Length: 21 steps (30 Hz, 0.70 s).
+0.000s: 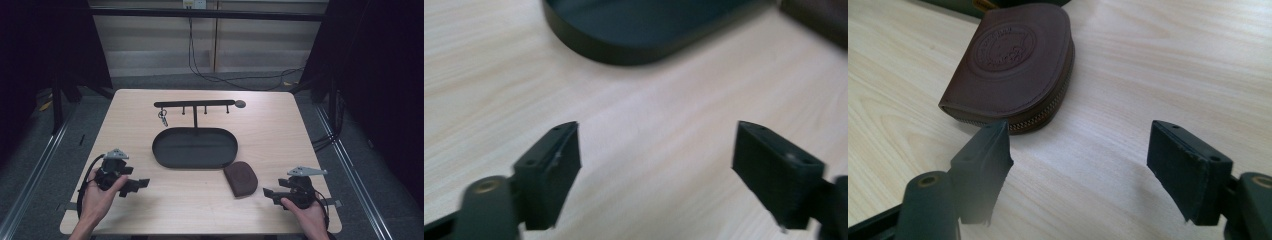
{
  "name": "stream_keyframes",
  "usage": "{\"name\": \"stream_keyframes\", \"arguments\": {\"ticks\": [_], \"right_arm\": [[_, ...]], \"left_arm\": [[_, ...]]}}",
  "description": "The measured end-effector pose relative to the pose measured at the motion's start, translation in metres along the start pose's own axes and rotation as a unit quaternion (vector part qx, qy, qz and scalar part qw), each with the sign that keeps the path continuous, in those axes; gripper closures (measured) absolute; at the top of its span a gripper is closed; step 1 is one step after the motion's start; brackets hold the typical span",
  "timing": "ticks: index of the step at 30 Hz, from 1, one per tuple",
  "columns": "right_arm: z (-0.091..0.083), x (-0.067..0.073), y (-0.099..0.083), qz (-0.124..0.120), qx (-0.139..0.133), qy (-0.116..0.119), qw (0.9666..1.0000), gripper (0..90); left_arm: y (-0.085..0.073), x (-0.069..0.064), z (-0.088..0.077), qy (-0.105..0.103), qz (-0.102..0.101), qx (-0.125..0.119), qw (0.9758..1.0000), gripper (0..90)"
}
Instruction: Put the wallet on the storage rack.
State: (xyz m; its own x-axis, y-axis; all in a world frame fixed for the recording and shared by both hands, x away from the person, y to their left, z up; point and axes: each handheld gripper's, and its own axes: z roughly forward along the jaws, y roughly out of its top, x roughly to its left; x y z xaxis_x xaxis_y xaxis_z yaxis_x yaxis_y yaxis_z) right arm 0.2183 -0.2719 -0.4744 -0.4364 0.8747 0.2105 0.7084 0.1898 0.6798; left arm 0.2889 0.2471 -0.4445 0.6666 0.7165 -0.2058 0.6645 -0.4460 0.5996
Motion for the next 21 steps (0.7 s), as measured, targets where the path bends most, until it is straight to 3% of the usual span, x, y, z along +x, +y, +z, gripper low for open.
{"name": "stream_keyframes", "arguments": {"ticks": [4,6,8,12,15,17,19,21], "right_arm": [[0.005,0.003,0.007,-0.002,0.024,0.015,0.9996,24.7],[0.003,0.006,0.015,-0.013,0.027,0.03,0.9991,22.5],[0.003,0.007,0.017,-0.015,0.03,0.039,0.9987,21.2],[0.003,0.013,0.038,-0.033,0.037,0.05,0.9975,18.8],[0.007,0.015,0.052,-0.04,0.053,0.058,0.9961,18.2],[0.011,0.015,0.061,-0.038,0.066,0.062,0.9951,18.7],[0.014,0.013,0.068,-0.03,0.068,0.075,0.9944,18.6],[0.016,0.012,0.073,-0.027,0.057,0.069,0.9956,18.3]], "left_arm": [[-0.017,-0.004,0.001,0.011,-0.013,-0.012,0.9998,18.1],[-0.024,-0.008,0.002,0.011,-0.01,-0.002,0.9999,18.6],[-0.03,-0.015,0.001,-0.01,0.007,-0.007,0.9999,18.6],[-0.045,-0.028,0.002,0.0,0.026,-0.032,0.9992,18.6],[-0.049,-0.028,0.001,-0.008,0.024,-0.052,0.9983,18.4],[-0.052,-0.027,-0.001,-0.015,0.005,-0.073,0.9972,16.5],[-0.053,-0.029,-0.001,-0.01,-0.001,-0.072,0.9974,16.5],[-0.055,-0.033,-0.001,-0.012,0.006,-0.068,0.9976,16.5]]}}
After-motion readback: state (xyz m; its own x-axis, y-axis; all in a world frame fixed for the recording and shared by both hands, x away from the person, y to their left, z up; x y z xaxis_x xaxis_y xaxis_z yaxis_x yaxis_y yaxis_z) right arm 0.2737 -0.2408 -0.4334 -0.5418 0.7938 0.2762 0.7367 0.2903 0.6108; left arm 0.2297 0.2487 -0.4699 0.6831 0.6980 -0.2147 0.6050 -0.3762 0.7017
